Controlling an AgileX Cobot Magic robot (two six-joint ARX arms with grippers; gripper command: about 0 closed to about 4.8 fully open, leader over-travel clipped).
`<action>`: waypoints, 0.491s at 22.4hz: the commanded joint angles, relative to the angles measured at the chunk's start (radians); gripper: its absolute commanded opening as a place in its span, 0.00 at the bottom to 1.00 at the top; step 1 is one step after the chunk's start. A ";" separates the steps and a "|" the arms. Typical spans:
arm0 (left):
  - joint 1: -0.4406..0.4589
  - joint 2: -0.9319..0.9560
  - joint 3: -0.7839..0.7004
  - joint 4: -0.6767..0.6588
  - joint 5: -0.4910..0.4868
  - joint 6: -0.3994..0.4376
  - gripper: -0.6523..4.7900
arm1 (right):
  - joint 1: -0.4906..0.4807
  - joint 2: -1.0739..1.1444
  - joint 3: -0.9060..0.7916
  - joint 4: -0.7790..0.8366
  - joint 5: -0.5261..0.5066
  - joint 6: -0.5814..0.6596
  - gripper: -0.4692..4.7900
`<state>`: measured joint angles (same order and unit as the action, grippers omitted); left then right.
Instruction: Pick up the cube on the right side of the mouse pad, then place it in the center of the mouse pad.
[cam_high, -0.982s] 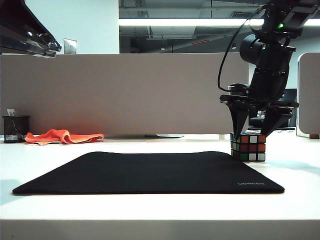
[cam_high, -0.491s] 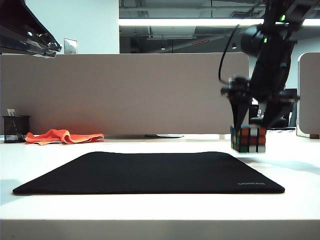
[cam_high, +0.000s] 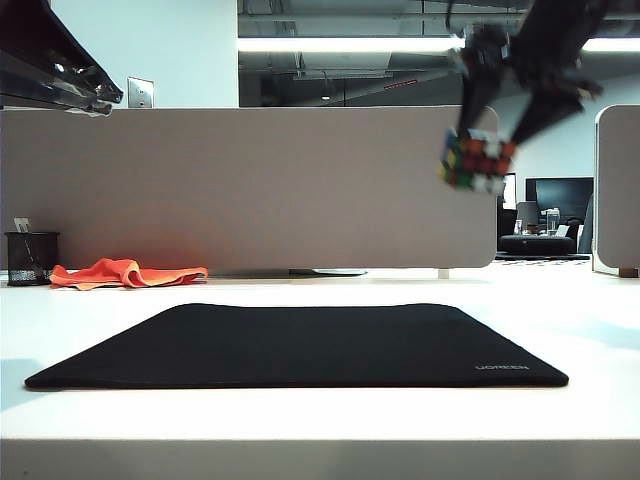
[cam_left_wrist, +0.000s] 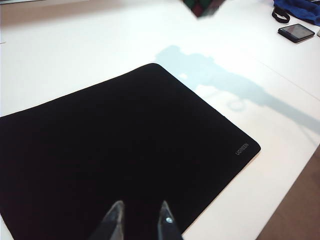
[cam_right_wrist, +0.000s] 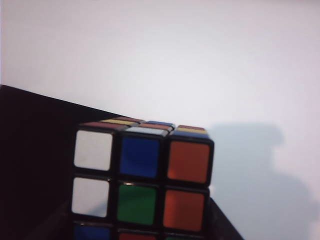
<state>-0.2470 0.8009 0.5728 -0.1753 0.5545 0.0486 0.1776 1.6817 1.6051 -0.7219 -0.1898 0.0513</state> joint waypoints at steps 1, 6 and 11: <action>0.000 -0.002 0.005 0.011 0.007 0.000 0.28 | 0.069 -0.038 0.009 0.048 -0.056 0.000 0.64; 0.000 -0.002 0.005 0.012 0.007 0.000 0.28 | 0.196 -0.003 0.021 0.072 -0.004 -0.003 0.64; 0.000 -0.002 0.005 0.012 0.007 0.000 0.28 | 0.272 0.072 0.021 0.096 0.031 -0.024 0.64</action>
<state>-0.2470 0.8009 0.5728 -0.1753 0.5549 0.0486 0.4374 1.7412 1.6173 -0.6491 -0.1768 0.0383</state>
